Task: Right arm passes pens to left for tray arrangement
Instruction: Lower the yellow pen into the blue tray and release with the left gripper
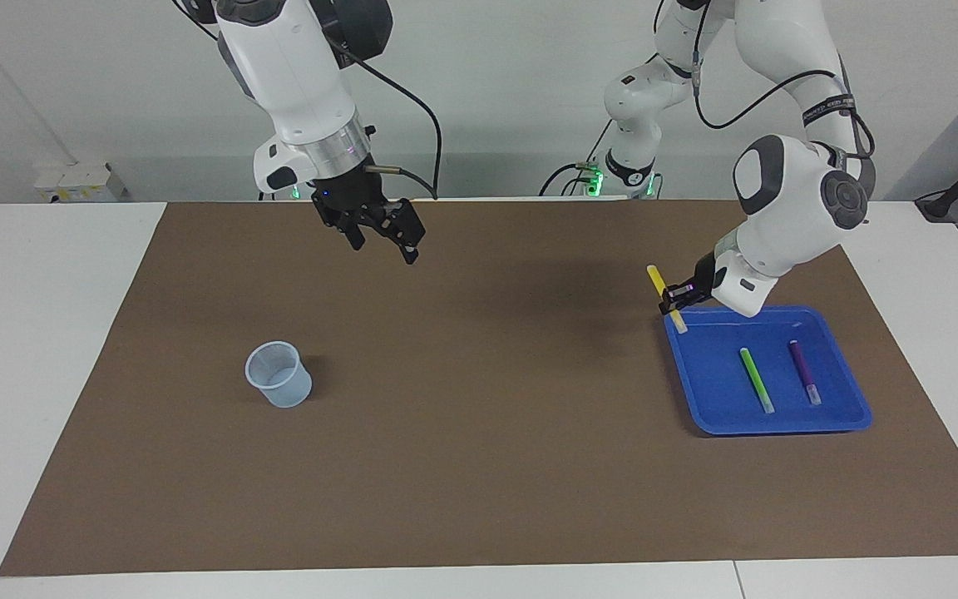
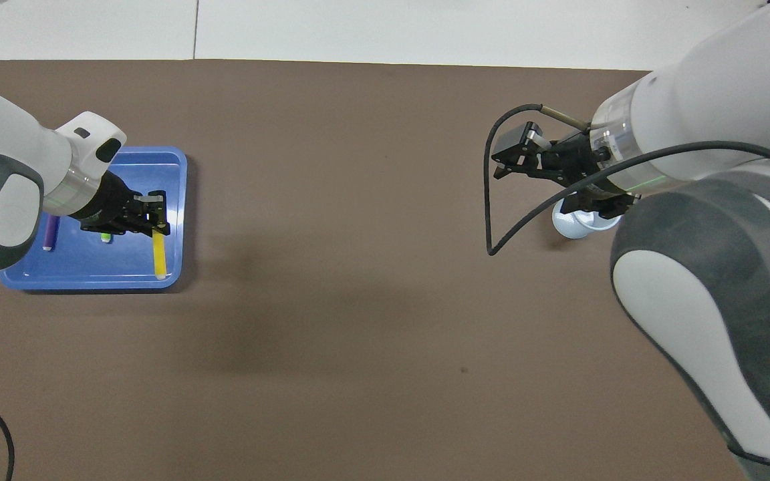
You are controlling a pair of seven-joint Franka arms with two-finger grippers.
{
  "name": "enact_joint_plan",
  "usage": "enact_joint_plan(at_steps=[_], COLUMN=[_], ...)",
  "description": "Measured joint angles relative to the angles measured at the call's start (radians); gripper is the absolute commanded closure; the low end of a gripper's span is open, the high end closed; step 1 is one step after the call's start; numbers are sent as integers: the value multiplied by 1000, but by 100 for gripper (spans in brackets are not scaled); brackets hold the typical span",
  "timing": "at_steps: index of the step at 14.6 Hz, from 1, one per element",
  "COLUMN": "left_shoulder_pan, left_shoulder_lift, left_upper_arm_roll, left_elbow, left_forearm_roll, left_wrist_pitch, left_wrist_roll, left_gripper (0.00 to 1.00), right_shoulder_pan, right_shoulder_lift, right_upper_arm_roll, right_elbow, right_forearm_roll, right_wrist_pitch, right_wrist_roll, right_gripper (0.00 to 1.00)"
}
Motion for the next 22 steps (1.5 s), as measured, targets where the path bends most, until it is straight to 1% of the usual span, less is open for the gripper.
enact_joint_plan(at_steps=[2, 4, 6, 8, 9, 11, 13, 15, 19, 22], left_shoulder_pan=[14, 39, 67, 85, 85, 85, 86, 87, 92, 92], left_shoulder_lift=[0, -1, 1, 13, 20, 38, 73, 99, 135, 153], left_upper_arm_roll=[2, 3, 5, 6, 7, 6, 7, 7, 9, 15], left_elbow=[-13, -45, -77, -92, -94, -97, -99, -99, -99, -105], left_forearm_roll=[24, 28, 36, 68, 86, 122, 166, 177, 178, 183], left_wrist_pitch=[53, 122, 181, 214, 228, 273, 307, 322, 368, 389], left_wrist_roll=[39, 57, 93, 116, 117, 118, 118, 118, 118, 118], left_gripper=[100, 100, 100, 100, 100, 100, 100, 100, 100, 100], right_shoulder_pan=[1, 29, 101, 201, 237, 282, 303, 305, 305, 305], right_shoulder_lift=[-10, -27, -45, -59, -62, -63, -69, -77, -88, -101], right_upper_arm_roll=[-52, -135, -273, -447, -512, -597, -635, -641, -646, -646], right_elbow=[0, 0, 0, 0, 0, 0, 0, 0, 0, -1], right_forearm_roll=[0, 0, 0, 0, 0, -1, -28, -51, -55, -54], right_wrist_pitch=[-26, -39, -56, -64, -67, -79, -99, -107, -109, -154], right_wrist_roll=[-109, -213, -322, -465, -523, -583, -634, -670, -676, -676], right_gripper=[0, 0, 0, 0, 0, 0, 0, 0, 0, 0])
